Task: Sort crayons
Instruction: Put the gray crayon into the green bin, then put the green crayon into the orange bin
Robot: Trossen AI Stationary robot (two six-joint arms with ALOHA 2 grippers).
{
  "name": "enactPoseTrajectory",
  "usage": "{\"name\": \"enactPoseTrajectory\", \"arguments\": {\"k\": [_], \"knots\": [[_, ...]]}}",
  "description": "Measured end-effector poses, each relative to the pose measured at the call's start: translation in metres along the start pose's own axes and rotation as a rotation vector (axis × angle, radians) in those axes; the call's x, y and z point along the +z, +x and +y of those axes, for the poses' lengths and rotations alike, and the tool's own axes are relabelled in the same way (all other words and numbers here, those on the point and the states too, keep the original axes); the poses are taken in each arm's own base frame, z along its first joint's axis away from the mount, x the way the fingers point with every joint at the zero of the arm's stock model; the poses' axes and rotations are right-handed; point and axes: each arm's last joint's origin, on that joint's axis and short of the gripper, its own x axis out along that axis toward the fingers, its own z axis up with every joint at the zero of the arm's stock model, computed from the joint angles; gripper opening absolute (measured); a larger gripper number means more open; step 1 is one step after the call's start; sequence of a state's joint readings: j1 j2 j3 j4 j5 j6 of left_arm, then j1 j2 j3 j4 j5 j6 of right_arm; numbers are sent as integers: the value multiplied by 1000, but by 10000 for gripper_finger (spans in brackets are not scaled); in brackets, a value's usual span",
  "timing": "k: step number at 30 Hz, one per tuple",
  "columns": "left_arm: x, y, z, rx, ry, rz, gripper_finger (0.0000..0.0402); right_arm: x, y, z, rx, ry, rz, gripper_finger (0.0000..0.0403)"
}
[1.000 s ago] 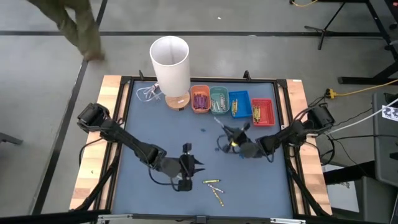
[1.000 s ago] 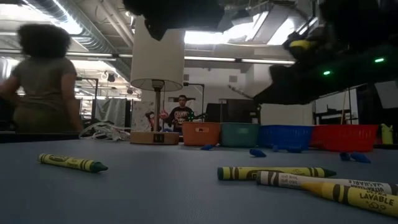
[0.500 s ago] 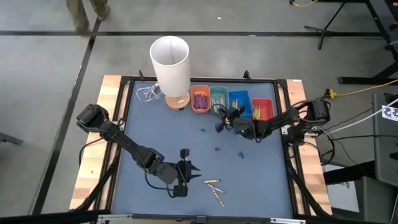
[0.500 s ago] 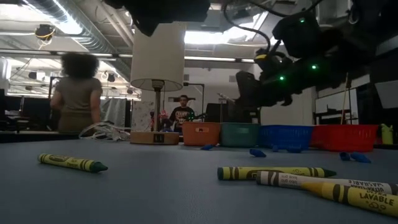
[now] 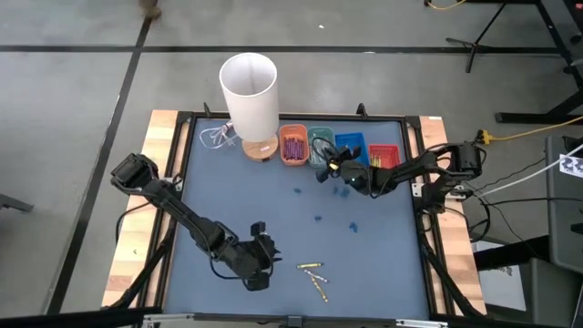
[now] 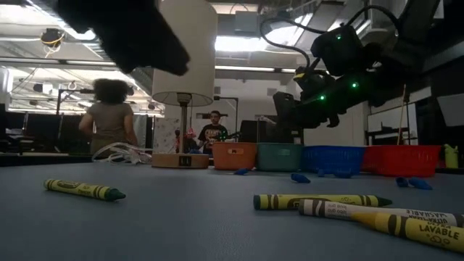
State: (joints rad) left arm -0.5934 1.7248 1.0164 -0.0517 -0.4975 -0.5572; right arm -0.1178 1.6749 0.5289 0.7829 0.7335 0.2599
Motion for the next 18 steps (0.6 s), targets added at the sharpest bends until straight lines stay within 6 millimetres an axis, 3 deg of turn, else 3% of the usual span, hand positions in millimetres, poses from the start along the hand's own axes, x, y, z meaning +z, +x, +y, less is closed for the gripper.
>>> {"name": "enactPoseTrajectory", "arguments": {"k": [18], "knots": [[-21,-3,4,-79,-30,294,76,-3,3,-3,4,-1,40,144]]}}
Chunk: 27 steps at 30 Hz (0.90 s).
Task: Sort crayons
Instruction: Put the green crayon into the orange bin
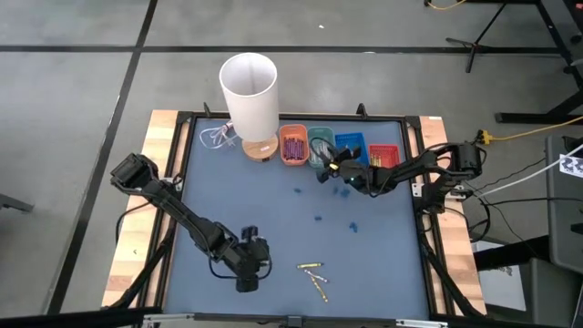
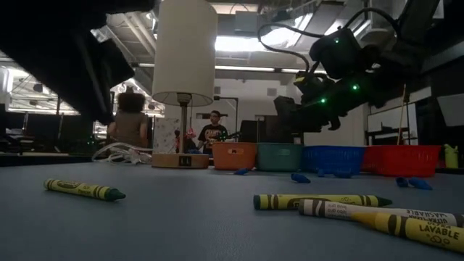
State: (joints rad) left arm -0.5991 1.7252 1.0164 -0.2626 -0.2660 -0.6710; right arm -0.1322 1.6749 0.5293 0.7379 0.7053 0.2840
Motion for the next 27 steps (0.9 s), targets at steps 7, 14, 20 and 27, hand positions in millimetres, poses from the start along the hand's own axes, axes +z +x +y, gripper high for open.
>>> {"name": "enactPoseTrajectory", "arguments": {"k": [7,14,20,27], "knots": [[-8,0,6,56,136,83,76,-5,0,-1,-10,-35,39,151],[-13,3,10,87,257,140,76,-5,0,-1,16,-39,53,152],[-22,18,12,112,345,188,76,-6,0,0,36,-38,59,152],[-23,30,18,121,325,227,76,-6,0,1,64,-37,67,152]]}}
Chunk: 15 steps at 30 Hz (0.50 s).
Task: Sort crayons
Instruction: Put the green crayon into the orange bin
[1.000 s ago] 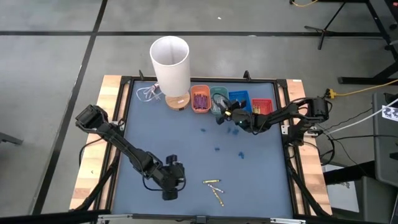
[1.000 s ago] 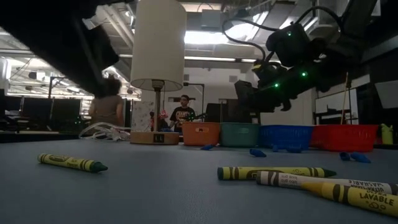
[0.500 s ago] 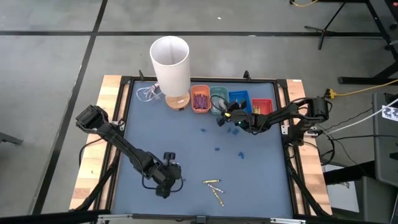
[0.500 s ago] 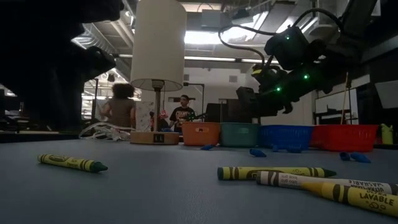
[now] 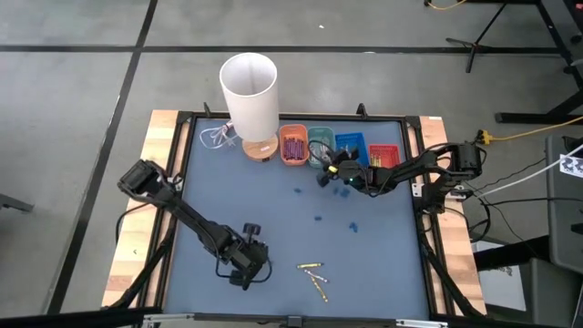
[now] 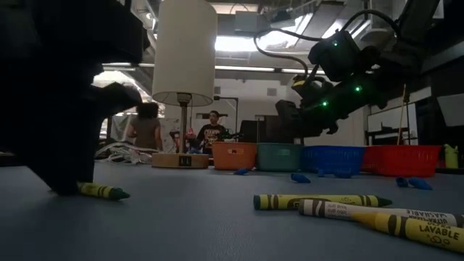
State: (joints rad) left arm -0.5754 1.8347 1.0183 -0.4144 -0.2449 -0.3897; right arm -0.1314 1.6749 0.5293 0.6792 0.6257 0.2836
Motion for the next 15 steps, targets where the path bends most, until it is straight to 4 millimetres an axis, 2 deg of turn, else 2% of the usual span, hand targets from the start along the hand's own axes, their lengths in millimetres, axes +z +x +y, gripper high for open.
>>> {"name": "enactPoseTrajectory", "arguments": {"k": [4,9,15], "knots": [[2,3,4,-34,-18,21,73,-1,0,2,77,0,21,152],[3,4,8,-52,-36,29,44,2,-2,4,137,-20,29,152],[5,5,10,-59,-109,23,6,23,-16,5,309,-67,-10,152]]}}
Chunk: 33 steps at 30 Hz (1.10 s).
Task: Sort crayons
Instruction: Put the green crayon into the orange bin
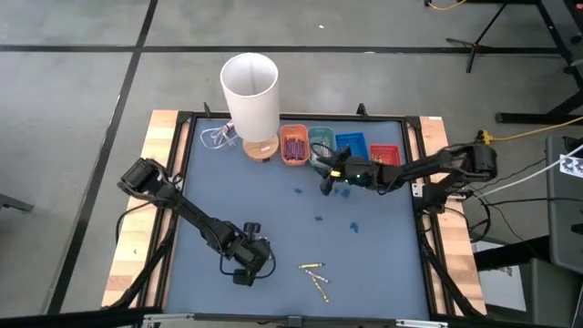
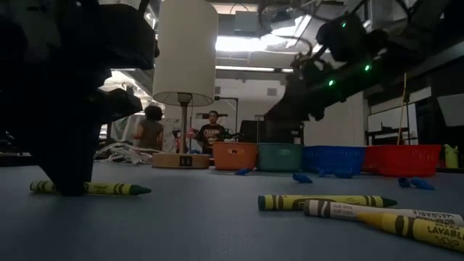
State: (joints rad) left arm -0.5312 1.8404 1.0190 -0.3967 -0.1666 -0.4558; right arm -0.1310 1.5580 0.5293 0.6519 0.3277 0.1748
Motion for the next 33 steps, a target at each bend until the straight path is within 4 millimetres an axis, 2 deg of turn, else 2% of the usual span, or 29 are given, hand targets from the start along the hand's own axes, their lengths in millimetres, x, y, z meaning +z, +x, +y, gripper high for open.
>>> {"name": "enactPoseTrajectory", "arguments": {"k": [8,16,22,27,33], "knots": [[11,3,-1,27,-42,-142,9,28,-38,0,263,-76,41,152],[32,3,10,32,-123,-305,10,43,-76,-9,315,-106,66,152],[55,0,32,81,-226,-475,10,53,-98,-15,320,-103,29,152],[75,-5,60,137,-343,-629,10,62,-119,-19,357,-93,-31,152],[105,-3,95,94,-496,-939,10,71,-141,-24,432,-86,-106,152]]}}
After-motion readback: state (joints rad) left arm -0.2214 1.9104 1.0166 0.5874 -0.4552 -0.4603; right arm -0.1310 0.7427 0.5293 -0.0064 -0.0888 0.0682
